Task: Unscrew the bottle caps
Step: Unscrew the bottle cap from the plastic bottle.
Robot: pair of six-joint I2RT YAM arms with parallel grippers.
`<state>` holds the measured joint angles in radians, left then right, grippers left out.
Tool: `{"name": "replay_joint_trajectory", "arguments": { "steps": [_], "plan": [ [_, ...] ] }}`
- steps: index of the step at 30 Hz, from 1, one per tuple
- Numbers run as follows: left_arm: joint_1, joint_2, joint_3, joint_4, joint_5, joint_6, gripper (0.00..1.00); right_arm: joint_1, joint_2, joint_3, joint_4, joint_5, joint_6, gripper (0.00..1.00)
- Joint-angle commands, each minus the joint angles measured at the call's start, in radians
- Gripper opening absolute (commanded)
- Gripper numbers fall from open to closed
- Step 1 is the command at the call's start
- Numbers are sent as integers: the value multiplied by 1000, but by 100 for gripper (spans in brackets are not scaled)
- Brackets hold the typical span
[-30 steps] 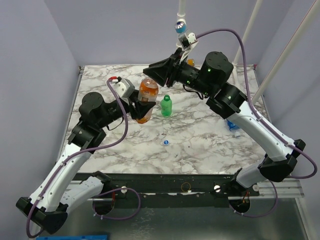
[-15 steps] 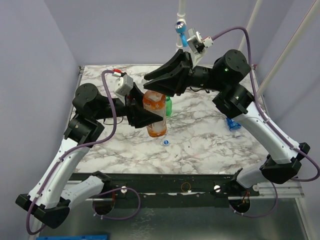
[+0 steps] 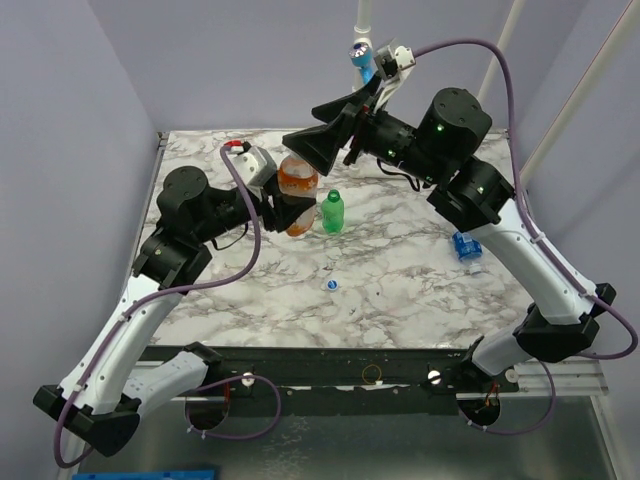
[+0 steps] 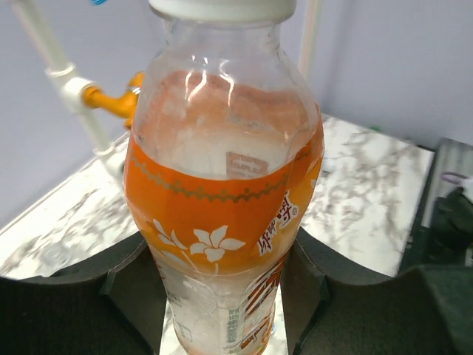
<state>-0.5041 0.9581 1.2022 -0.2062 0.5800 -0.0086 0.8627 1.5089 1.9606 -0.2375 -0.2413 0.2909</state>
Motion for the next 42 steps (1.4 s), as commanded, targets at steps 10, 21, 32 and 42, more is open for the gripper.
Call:
{"name": "replay_joint_trajectory", "arguments": {
  "steps": [10,21,32,42],
  "plan": [
    [-22,50,52,-95,-256,120,0,4,87,78,-122,98,-44,81],
    [-22,53,60,-94,-245,76,0,4,68,7,-79,98,-42,61],
    [-21,30,87,-119,102,-33,0,3,37,3,-49,92,-70,0],
    [4,84,180,-118,642,-309,0,-21,-4,-23,97,-467,95,1]
  ]
}}
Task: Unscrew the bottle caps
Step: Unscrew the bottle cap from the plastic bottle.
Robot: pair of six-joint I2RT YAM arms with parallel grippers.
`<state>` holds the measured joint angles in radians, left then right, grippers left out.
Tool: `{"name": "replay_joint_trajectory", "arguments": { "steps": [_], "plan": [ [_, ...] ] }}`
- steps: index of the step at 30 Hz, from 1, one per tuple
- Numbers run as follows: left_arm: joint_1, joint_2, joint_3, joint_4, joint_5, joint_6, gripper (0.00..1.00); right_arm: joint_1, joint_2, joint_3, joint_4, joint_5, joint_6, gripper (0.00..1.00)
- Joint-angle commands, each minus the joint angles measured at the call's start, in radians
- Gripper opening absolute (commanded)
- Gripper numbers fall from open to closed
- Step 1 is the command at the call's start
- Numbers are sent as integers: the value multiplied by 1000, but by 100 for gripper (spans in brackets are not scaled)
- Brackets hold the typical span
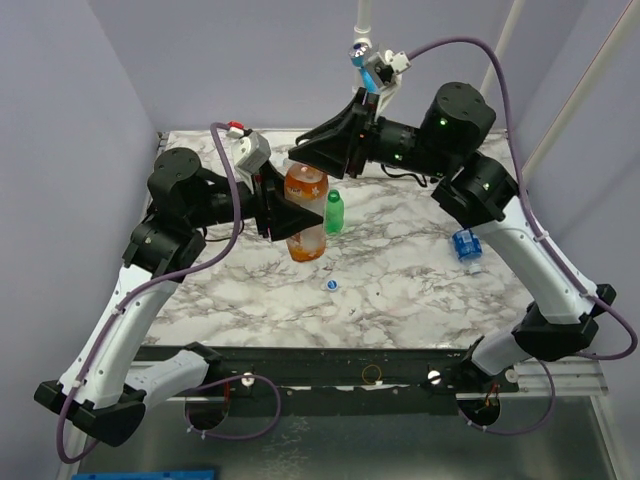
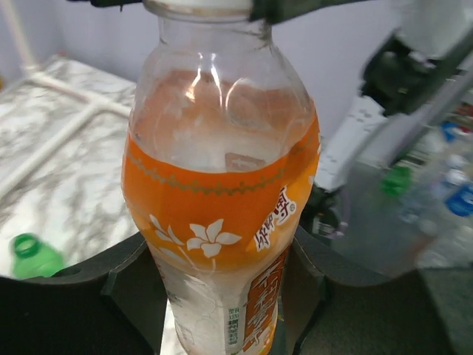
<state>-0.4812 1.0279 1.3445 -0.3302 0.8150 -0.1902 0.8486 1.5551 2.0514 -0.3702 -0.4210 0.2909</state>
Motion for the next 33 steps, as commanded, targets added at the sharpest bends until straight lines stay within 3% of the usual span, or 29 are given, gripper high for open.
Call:
{"name": "replay_joint_trajectory", "arguments": {
  "steps": [1,6,11,15,18,19,22,23,24,25,29,33],
  "plan": [
    [-17,15,41,7,428,-146,0,-10,-81,-190,314,-347,108,1],
    [-8,19,42,8,523,-195,0,-60,-118,-309,580,-624,271,1],
    [4,21,45,10,557,-201,0,-82,-123,-323,605,-689,303,0],
    [8,18,42,10,570,-204,0,-120,-128,-359,750,-797,432,0],
    [12,20,42,10,570,-199,0,-129,-135,-354,710,-777,410,1],
    [13,20,42,10,567,-194,0,-131,-138,-345,663,-739,366,7],
    [21,11,33,4,481,-152,0,-131,-166,-302,478,-485,252,72],
    [25,5,36,-32,408,-96,0,-131,-184,-303,469,-395,245,90],
    [26,0,40,-78,325,-13,0,-132,-190,-290,448,-318,242,99],
    [26,-6,35,-113,218,51,0,-131,-182,-257,406,-264,229,100],
    [24,-11,5,-148,-185,247,0,-96,-6,104,-60,-34,125,100],
    [22,0,-16,-171,-378,361,0,46,169,364,-355,325,-52,100]
  ]
}}
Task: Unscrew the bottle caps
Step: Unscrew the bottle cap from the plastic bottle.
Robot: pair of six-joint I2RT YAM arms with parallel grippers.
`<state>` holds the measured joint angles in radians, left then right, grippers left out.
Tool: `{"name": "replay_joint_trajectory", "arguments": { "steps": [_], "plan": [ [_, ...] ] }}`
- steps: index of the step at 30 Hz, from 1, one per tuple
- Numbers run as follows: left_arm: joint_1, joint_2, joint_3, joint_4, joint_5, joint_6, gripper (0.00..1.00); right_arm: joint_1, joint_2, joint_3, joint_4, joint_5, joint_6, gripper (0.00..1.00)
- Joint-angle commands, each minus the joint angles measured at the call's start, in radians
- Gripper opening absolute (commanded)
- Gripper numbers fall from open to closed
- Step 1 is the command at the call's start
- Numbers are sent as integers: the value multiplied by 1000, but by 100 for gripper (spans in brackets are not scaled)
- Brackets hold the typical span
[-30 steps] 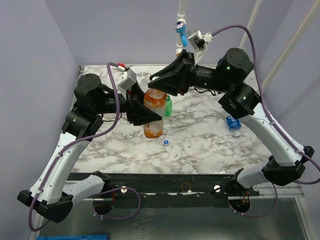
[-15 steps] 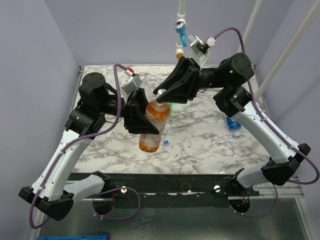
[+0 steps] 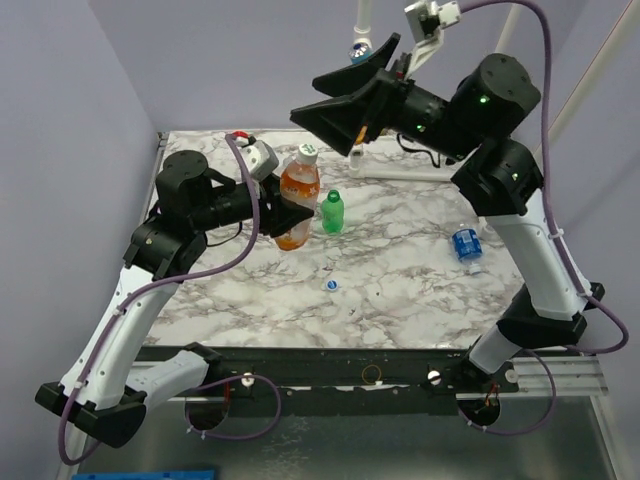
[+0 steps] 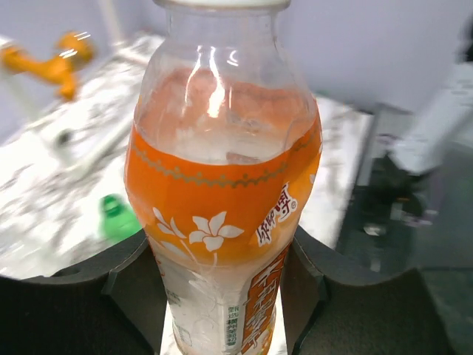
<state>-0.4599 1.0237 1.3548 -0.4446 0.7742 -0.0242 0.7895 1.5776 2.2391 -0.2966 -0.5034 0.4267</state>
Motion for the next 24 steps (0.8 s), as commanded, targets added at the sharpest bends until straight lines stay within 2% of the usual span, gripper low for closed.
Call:
{"name": "replay_joint_trajectory", "arguments": {
  "steps": [1,3,7,9,14,20,24],
  "plan": [
    [0,3,-29,-57,-362,205,0,113,176,199,-458,440,-198,100],
    [0,3,-32,-59,-382,215,0,120,176,167,-451,480,-203,100],
    [-1,6,-26,-56,-397,192,0,119,97,-18,-322,534,-188,100],
    [-1,6,-26,-57,-391,181,0,119,75,-56,-284,544,-176,98],
    [-2,12,-22,-57,-368,152,0,120,57,-93,-238,538,-143,89],
    [-2,6,-28,-57,-344,145,0,114,8,-125,-191,608,-134,90],
    [-2,2,-42,-56,-334,148,0,89,-1,-105,-188,560,-115,93]
  ]
}}
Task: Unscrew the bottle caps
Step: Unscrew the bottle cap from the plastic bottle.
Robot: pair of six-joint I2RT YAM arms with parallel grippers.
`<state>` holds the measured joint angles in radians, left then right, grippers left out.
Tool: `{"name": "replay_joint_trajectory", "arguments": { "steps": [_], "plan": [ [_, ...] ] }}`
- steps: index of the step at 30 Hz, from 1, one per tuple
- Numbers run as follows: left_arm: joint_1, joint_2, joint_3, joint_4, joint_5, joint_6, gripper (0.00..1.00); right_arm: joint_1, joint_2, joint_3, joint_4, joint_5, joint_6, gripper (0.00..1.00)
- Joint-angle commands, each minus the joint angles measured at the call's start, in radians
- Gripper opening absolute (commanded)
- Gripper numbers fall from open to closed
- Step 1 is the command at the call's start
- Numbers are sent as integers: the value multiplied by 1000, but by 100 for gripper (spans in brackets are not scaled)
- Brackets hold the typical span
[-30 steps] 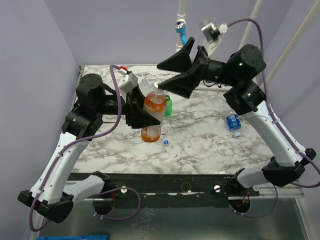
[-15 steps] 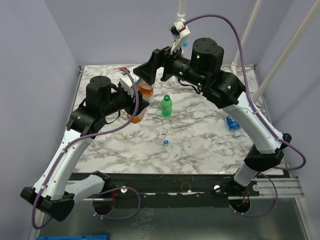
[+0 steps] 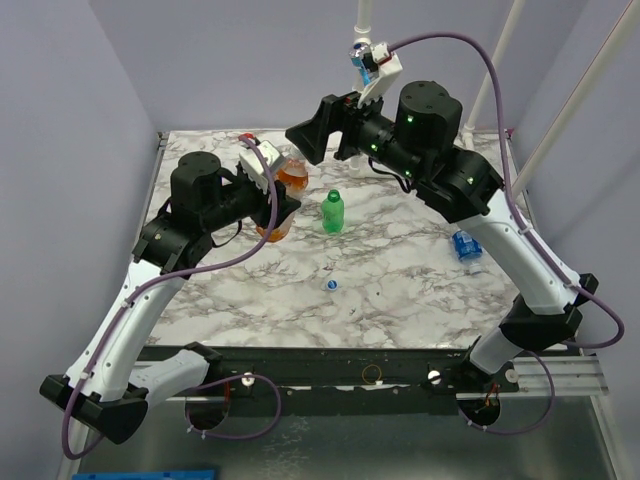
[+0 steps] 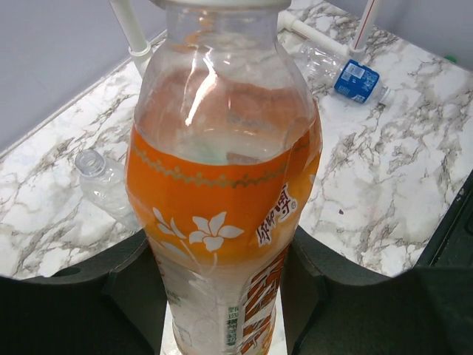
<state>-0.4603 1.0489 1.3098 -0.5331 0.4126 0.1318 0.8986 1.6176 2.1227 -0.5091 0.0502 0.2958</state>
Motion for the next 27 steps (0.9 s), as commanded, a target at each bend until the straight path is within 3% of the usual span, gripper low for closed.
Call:
{"name": "replay_joint_trajectory", "arguments": {
  "steps": [1,10,15,18,21,24,26,27],
  "plan": [
    [-1,-24,1,32,33,-8,0,-22,-37,14,16,-5,22,93],
    [-1,-1,42,30,4,-44,0,-22,-11,-91,50,-105,65,89],
    [-3,2,37,31,6,-44,0,-23,16,-95,73,-121,78,81],
    [-4,0,33,31,9,-41,0,-23,31,-87,83,-122,83,68],
    [-5,-3,31,30,40,-47,0,-23,26,-119,127,-124,92,40],
    [-5,-7,24,32,80,-64,21,-22,5,-175,184,-130,118,12],
    [-5,-9,15,36,89,-103,47,-23,-22,-229,235,-130,138,2],
    [-5,-9,12,42,92,-125,68,-22,-41,-254,268,-127,146,1]
  ]
}}
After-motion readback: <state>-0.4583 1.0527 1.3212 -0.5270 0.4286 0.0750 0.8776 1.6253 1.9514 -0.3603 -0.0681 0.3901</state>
